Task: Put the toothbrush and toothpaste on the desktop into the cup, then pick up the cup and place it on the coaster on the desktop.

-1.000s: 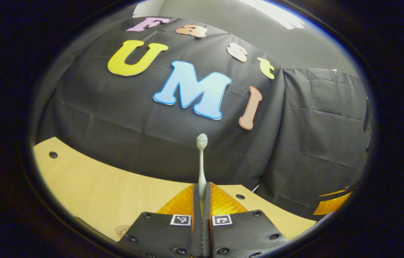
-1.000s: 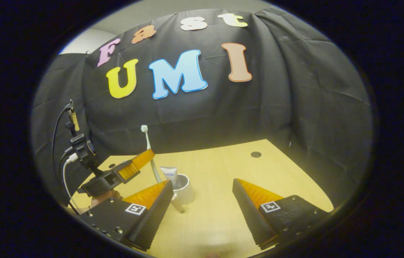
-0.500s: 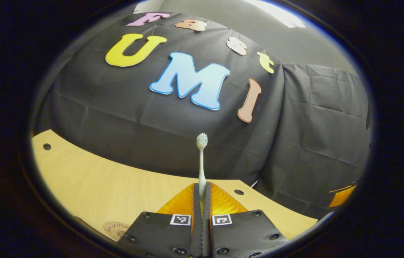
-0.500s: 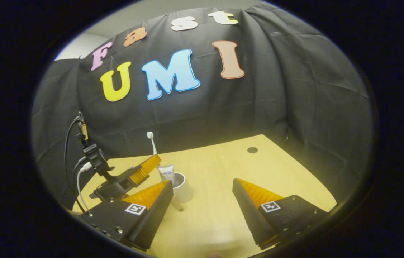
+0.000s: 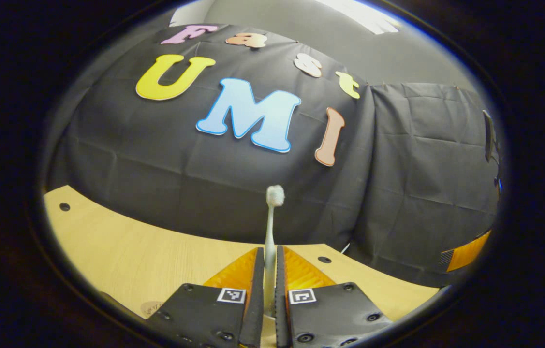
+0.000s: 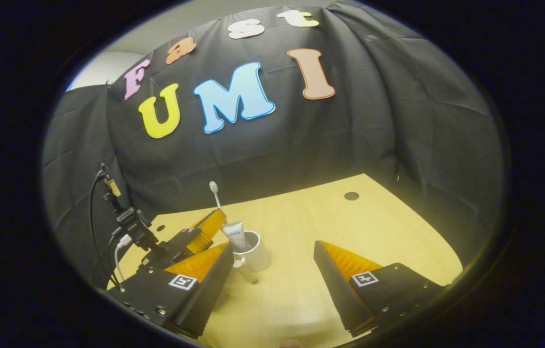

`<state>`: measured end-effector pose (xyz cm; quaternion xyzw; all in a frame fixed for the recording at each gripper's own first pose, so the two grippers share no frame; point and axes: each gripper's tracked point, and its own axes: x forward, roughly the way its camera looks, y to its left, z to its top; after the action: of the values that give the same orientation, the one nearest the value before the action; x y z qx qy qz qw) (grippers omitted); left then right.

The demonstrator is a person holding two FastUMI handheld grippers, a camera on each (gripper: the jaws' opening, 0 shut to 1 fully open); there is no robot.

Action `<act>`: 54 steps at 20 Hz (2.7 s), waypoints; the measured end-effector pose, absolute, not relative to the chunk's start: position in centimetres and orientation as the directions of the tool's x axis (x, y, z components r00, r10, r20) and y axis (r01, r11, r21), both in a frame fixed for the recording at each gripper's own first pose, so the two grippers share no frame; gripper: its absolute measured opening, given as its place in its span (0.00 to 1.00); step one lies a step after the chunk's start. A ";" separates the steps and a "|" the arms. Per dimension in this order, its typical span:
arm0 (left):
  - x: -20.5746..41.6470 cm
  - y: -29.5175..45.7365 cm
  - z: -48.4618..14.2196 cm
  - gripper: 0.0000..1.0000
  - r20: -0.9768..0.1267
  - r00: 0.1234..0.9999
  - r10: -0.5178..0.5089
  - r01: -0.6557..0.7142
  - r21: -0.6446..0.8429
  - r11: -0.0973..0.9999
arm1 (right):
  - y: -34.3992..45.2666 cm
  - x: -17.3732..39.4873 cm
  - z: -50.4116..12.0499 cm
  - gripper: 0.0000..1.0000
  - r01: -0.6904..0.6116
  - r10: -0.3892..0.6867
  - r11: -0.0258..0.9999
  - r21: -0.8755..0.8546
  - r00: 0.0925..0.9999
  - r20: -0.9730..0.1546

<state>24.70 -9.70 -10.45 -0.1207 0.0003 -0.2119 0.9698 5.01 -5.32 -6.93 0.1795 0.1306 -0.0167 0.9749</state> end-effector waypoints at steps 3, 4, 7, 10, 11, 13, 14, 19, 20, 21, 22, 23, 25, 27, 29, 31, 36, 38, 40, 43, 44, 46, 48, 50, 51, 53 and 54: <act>24.6 -9.3 -10.6 0.35 0.040 0.914 -0.404 0.403 -0.219 0.889 | -5.2 5.0 -7.1 1.00 0.072 0.026 0.934 0.351 0.963 -0.267; 24.5 -9.3 -10.6 0.28 0.036 0.913 -0.406 0.404 -0.216 0.889 | -5.1 5.1 -7.1 1.00 0.068 0.031 0.933 0.353 0.963 -0.267; 23.8 -9.0 -10.9 0.46 0.013 0.916 -0.401 0.395 -0.206 0.895 | -4.7 5.3 -7.3 1.00 0.054 0.046 0.936 0.348 0.961 -0.274; 23.0 -8.1 -10.8 0.72 -0.008 0.925 -0.380 0.372 -0.191 0.909 | -4.4 5.6 -7.5 1.00 0.044 0.055 0.943 0.329 0.956 -0.287; 22.8 -7.7 -10.5 0.70 -0.006 0.929 -0.371 0.363 -0.190 0.912 | -4.3 5.7 -7.6 1.00 0.043 0.056 0.947 0.320 0.954 -0.293; 22.2 -6.8 -9.9 0.77 -0.008 0.937 -0.351 0.343 -0.181 0.922 | -4.0 6.1 -7.6 1.00 0.037 0.064 0.950 0.309 0.949 -0.310; 21.9 -6.4 -9.6 0.79 -0.010 0.940 -0.340 0.333 -0.170 0.927 | -3.7 6.3 -7.6 1.00 0.031 0.073 0.952 0.306 0.944 -0.322; 20.0 -4.6 -7.7 0.91 -0.007 0.955 -0.296 0.292 -0.138 0.946 | -2.0 7.8 -8.2 1.00 0.005 0.114 0.954 0.300 0.919 -0.377; 19.6 -4.3 -7.4 0.94 -0.008 0.958 -0.286 0.283 -0.133 0.950 | -1.6 8.1 -8.4 1.00 -0.001 0.125 0.953 0.302 0.912 -0.391; 19.2 -4.0 -6.9 0.93 -0.006 0.961 -0.278 0.275 -0.128 0.953 | -1.0 8.3 -8.6 1.00 -0.014 0.143 0.952 0.305 0.904 -0.404; 18.7 -3.8 -6.5 0.93 -0.001 0.962 -0.273 0.271 -0.127 0.954 | -0.6 8.6 -8.7 1.00 -0.019 0.148 0.954 0.300 0.898 -0.414; 18.2 -3.5 -6.1 0.94 -0.001 0.964 -0.267 0.265 -0.127 0.956 | -0.4 8.9 -9.1 1.00 -0.020 0.148 0.957 0.291 0.892 -0.427; 17.2 -3.2 -5.8 0.96 -0.010 0.967 -0.255 0.252 -0.132 0.959 | 0.0 9.3 -10.1 1.00 -0.014 0.146 0.961 0.275 0.872 -0.467; 16.1 -2.5 -5.4 0.94 -0.013 0.971 -0.238 0.234 -0.140 0.962 | 0.5 9.7 -11.0 1.00 -0.009 0.142 0.967 0.253 0.848 -0.511; 15.2 -1.8 -5.1 0.96 -0.022 0.976 -0.217 0.212 -0.146 0.966 | 1.1 10.1 -12.0 1.00 -0.013 0.147 0.971 0.240 0.825 -0.546; 14.5 -1.0 -5.0 0.96 -0.029 0.980 -0.197 0.191 -0.136 0.972 | 1.8 10.8 -12.5 1.00 -0.020 0.153 0.972 0.233 0.807 -0.570; 12.8 0.0 -4.8 0.94 -0.050 0.985 -0.165 0.157 -0.139 0.978 | 3.0 12.6 -13.7 1.00 -0.013 0.156 0.974 0.225 0.756 -0.636; 12.2 0.3 -4.9 0.94 -0.058 0.986 -0.157 0.146 -0.154 0.977 | 3.6 13.4 -14.1 1.00 -0.005 0.171 0.969 0.246 0.730 -0.662; 11.7 0.2 -5.2 0.94 -0.072 0.985 -0.158 0.144 -0.178 0.973 | 4.0 14.5 -14.7 1.00 0.008 0.171 0.968 0.251 0.707 -0.686; 11.2 0.6 -5.4 0.96 -0.081 0.986 -0.148 0.131 -0.184 0.974 | 3.8 15.5 -16.5 1.00 0.029 0.135 0.979 0.200 0.644 -0.753; 11.0 0.8 -5.3 0.96 -0.081 0.986 -0.145 0.129 -0.184 0.974 | 3.9 15.7 -17.0 1.00 0.030 0.127 0.982 0.186 0.623 -0.772; 10.9 1.1 -5.2 0.99 -0.084 0.987 -0.136 0.119 -0.181 0.976 | 4.0 16.1 -17.9 1.00 0.026 0.116 0.987 0.161 0.583 -0.804; 10.7 1.5 -4.9 0.96 -0.082 0.988 -0.128 0.111 -0.181 0.977 | 4.0 16.2 -18.6 0.99 0.023 0.102 0.990 0.138 0.552 -0.828; 10.5 1.6 -4.7 0.96 -0.081 0.989 -0.121 0.105 -0.180 0.978 | 4.1 16.5 -19.4 0.99 0.019 0.096 0.992 0.125 0.530 -0.843; 10.5 1.6 -4.7 0.96 -0.082 0.989 -0.121 0.104 -0.181 0.978 | 4.1 16.7 -19.7 0.99 0.017 0.088 0.993 0.113 0.523 -0.848; 10.4 1.6 -4.6 0.99 -0.083 0.989 -0.119 0.102 -0.184 0.978 | 4.0 17.0 -20.4 0.99 0.010 0.077 0.995 0.095 0.506 -0.859; 10.3 1.6 -4.7 0.96 -0.087 0.989 -0.119 0.101 -0.186 0.977 | 3.9 17.2 -20.7 0.97 0.011 0.068 0.996 0.085 0.500 -0.864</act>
<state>10.35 1.58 -4.68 -0.0907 0.0486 -0.0554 0.9931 17.15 3.90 -20.68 0.0395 0.5000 0.0167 0.8650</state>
